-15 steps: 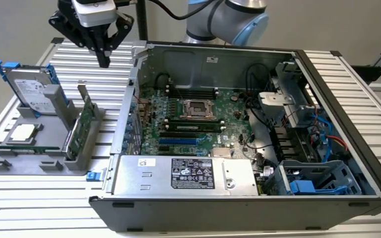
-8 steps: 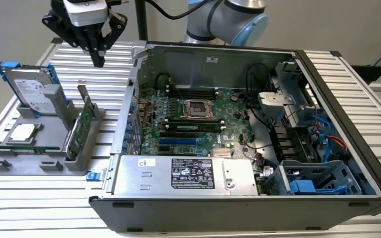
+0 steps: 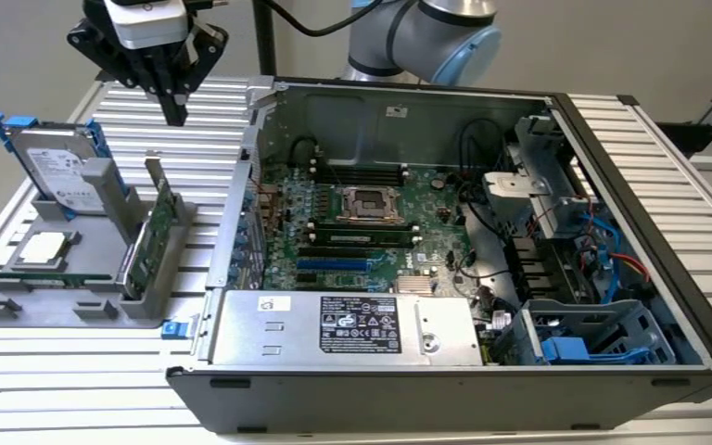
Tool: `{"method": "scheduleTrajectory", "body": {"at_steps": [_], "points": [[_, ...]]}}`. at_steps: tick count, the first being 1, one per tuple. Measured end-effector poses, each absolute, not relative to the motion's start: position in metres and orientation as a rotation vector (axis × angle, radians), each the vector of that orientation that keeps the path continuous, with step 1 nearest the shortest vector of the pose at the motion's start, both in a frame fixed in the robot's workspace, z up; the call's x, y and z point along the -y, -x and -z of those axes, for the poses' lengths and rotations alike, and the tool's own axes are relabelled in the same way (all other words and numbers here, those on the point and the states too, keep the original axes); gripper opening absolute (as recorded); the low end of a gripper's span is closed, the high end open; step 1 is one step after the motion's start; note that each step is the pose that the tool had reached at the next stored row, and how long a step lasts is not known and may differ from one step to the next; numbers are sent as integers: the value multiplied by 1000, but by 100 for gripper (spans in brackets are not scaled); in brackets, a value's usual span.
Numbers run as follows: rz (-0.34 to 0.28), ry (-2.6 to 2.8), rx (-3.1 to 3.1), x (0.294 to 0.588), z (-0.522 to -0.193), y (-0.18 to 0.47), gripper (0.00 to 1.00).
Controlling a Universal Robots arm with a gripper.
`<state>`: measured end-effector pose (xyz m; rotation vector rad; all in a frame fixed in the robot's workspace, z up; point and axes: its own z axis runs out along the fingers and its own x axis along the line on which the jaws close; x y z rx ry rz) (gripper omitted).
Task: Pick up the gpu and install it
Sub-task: 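Reach for the gpu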
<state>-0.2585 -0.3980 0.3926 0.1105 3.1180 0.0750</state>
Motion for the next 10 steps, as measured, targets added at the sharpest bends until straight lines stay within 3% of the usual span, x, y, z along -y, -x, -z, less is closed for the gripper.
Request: {"method": "scheduleTrajectory", "body": {"at_steps": [10], "points": [[-75, -110, -3118, 398, -393, 260, 0]]}}
